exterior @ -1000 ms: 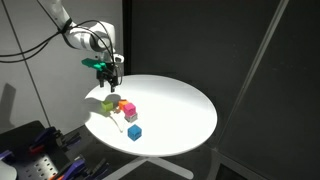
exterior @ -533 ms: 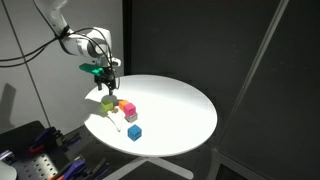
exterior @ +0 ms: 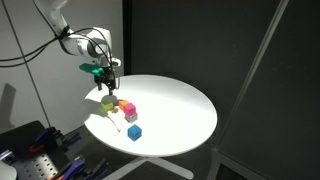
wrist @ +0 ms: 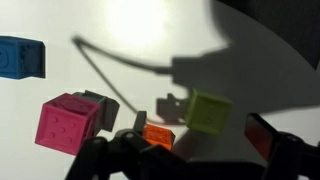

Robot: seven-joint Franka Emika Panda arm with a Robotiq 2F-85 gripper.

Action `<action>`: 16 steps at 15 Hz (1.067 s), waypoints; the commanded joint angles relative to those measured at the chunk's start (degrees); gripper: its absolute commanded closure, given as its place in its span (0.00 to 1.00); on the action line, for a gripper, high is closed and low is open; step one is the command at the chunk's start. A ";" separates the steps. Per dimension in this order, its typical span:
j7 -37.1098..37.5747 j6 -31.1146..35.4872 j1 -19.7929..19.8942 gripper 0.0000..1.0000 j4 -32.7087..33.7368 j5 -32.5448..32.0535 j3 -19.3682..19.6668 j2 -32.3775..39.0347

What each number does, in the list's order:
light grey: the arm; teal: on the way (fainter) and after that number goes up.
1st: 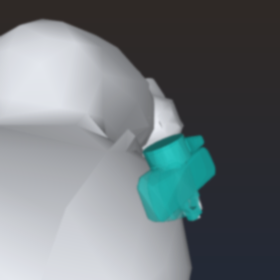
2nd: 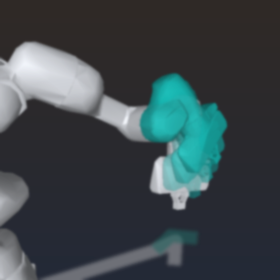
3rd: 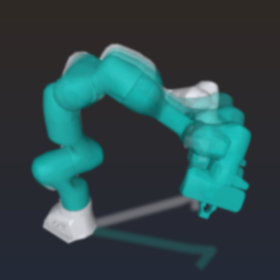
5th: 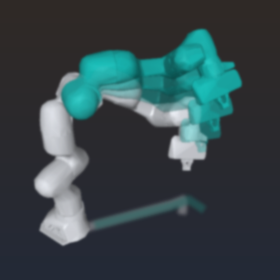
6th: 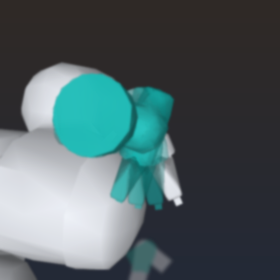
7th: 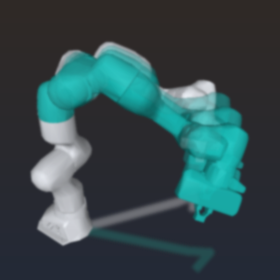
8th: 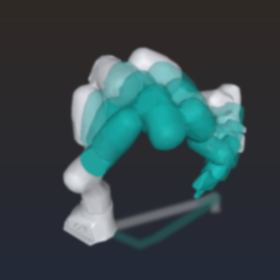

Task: Put the pink block on the grey block and then put the yellow block on the pink bock

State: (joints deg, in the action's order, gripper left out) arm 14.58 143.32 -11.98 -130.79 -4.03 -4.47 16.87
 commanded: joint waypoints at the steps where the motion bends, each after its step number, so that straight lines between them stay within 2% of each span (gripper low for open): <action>1: 0.95 1.19 -0.35 0.00 0.01 -1.18 0.15 0.71; 16: 3.16 8.48 -3.81 0.00 0.81 -2.81 2.13 7.16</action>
State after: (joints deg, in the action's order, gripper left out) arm 15.54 150.45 -14.61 -130.66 -5.23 -3.51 22.85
